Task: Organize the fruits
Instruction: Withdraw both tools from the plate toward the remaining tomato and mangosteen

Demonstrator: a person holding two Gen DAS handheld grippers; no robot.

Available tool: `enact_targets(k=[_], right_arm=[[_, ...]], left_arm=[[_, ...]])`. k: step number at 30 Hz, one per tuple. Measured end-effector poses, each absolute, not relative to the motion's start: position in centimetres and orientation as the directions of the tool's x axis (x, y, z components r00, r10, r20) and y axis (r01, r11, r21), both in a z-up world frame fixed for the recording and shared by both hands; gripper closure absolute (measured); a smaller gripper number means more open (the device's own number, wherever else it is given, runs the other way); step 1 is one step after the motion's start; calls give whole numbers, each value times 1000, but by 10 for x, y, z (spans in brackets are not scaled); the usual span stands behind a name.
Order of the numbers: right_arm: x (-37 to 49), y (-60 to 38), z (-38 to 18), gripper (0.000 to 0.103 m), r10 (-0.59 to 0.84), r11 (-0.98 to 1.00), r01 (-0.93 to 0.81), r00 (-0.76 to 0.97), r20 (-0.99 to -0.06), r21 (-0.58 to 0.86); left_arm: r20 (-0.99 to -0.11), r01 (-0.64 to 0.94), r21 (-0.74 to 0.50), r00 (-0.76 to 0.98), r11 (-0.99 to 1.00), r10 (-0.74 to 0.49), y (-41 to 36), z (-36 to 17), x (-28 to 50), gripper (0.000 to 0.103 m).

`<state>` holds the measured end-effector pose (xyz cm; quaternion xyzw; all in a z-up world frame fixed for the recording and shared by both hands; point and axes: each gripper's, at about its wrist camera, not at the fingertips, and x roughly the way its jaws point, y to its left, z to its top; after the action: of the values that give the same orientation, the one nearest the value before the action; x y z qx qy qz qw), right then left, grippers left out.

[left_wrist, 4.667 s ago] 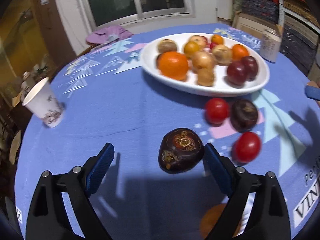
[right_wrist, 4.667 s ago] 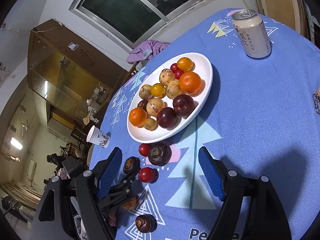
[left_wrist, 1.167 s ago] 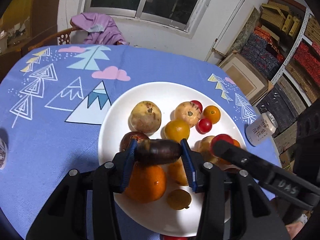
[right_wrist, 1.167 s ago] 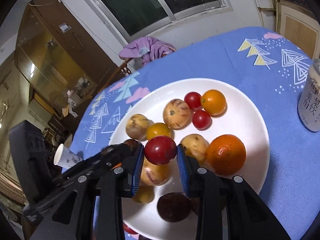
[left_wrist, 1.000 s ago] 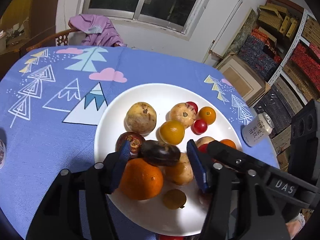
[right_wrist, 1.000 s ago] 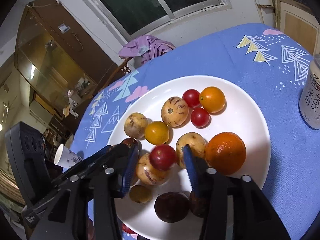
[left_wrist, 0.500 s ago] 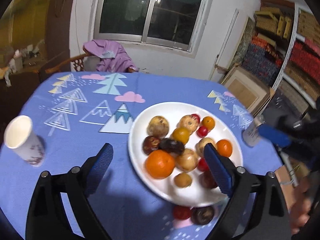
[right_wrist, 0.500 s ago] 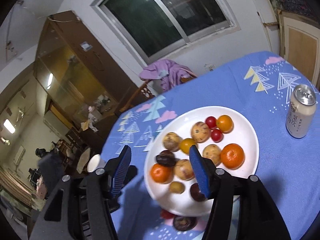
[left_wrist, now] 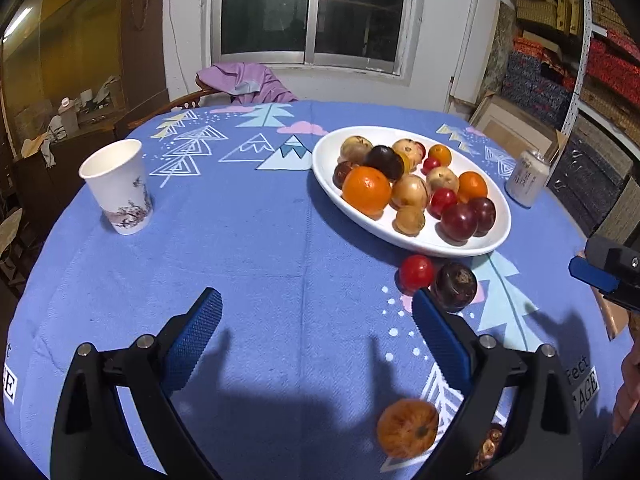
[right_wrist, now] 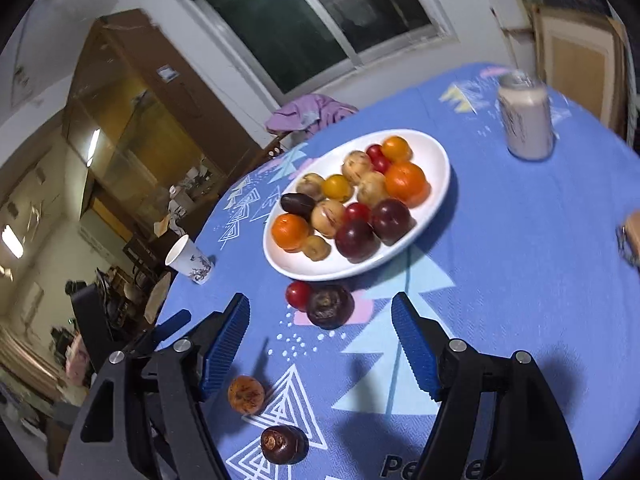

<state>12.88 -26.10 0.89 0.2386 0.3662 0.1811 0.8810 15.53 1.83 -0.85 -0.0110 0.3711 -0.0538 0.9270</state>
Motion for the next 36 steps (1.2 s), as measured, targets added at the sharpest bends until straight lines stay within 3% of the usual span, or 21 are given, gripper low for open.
enact_targets(k=[10, 22, 30, 36], right_arm=[[136, -284, -3, 29, 546, 754, -81, 629, -553, 652], [139, -282, -3, 26, 552, 751, -76, 617, -561, 656], [140, -281, -7, 26, 553, 751, -70, 610, -568, 657], [137, -281, -5, 26, 556, 751, -81, 614, -560, 655]], left_arm=[[-712, 176, 7, 692, 984, -119, -26, -23, 186, 9], [-730, 171, 63, 680, 983, -71, -39, -36, 210, 7], [-762, 119, 17, 645, 993, -64, 4, -36, 204, 5], [-737, 85, -152, 654, 985, -170, 35, -28, 198, 5]])
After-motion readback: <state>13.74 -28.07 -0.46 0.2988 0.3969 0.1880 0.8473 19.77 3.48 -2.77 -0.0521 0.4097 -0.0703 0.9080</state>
